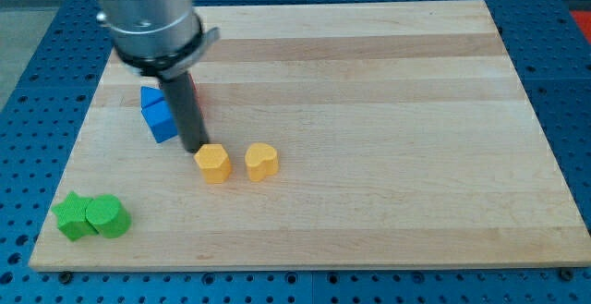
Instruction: Separate the cube and red circle from the group
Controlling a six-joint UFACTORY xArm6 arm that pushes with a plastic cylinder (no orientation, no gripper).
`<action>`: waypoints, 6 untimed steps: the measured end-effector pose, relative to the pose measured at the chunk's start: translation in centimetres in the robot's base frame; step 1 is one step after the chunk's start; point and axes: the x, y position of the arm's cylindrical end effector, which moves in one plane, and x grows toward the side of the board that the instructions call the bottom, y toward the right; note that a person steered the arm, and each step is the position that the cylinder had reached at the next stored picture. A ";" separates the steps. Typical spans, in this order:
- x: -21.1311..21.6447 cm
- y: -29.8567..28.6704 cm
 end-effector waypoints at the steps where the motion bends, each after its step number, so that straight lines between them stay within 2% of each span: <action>1: 0.0 -5.0; 3: -2.6 -7.2; 5: -3.4 1.8; 6: -2.3 -0.6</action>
